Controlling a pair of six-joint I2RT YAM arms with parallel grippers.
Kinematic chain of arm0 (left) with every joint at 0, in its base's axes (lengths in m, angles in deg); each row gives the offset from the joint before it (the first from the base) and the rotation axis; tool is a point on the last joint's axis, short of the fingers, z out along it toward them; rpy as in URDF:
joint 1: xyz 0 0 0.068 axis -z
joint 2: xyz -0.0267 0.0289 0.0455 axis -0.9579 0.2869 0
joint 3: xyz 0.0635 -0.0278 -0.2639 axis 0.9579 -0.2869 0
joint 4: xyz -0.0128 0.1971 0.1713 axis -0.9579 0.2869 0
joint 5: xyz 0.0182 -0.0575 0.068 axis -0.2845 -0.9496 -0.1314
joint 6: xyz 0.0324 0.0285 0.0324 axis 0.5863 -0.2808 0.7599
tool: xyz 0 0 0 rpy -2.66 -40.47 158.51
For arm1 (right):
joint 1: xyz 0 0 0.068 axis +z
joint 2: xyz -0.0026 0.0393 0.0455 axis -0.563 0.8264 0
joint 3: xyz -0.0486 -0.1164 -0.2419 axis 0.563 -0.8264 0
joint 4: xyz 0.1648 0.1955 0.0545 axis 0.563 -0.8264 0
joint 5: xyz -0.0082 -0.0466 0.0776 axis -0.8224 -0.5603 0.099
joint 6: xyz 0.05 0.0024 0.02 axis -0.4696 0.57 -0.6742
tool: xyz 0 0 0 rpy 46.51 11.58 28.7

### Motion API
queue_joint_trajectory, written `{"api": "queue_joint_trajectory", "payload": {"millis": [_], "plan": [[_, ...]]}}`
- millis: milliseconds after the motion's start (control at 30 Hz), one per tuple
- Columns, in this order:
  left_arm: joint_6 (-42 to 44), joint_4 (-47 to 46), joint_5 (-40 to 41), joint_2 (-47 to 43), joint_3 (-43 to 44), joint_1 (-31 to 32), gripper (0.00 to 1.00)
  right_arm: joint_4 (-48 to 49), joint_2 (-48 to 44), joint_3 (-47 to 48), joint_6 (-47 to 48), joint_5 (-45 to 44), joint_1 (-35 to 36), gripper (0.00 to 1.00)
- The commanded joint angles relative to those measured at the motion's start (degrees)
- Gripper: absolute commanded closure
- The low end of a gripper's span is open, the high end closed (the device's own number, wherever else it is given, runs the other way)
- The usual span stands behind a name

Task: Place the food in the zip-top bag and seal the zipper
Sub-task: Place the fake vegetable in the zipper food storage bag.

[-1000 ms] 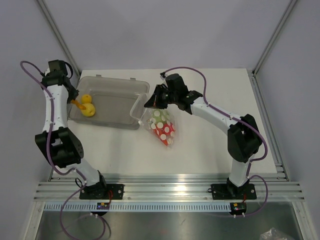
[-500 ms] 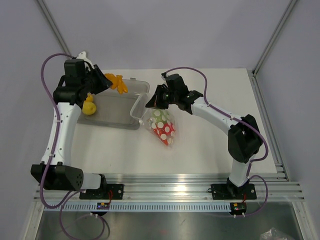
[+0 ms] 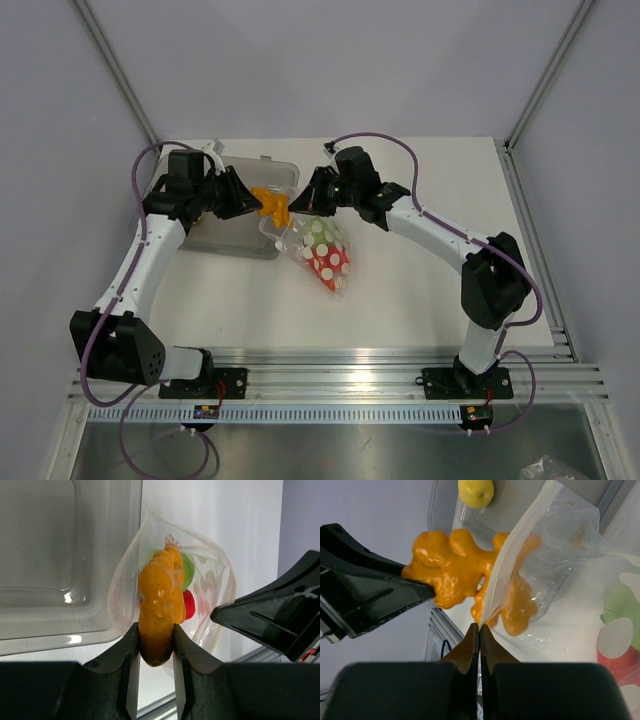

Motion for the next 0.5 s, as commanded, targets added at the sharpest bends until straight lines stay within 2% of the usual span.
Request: {"api": "queue_joint_trajectory", "payload": {"millis": [0, 100, 233, 467], "plan": [[0.03, -5.15, -6.28, 0.11, -2.39, 1.32, 1.0, 3.33, -4.07, 0.03, -0.72, 0.81, -0.22, 1.0], [1.08, -5.51, -9.97, 1.24, -2.66, 2.2, 1.0, 2.71, -4.43, -0.06, -0.46, 0.46, -0.22, 1.0], [7.13, 1.23, -15.07, 4.41, -0.29, 2.64, 1.0, 2.1, -4.96, -0.24, -0.02, -0.16, -0.22, 1.0], [11.37, 6.09, -16.49, 7.75, 0.85, 4.83, 1.0, 1.75, -5.66, -0.33, 0.69, 0.02, -0.31, 1.0]]}}
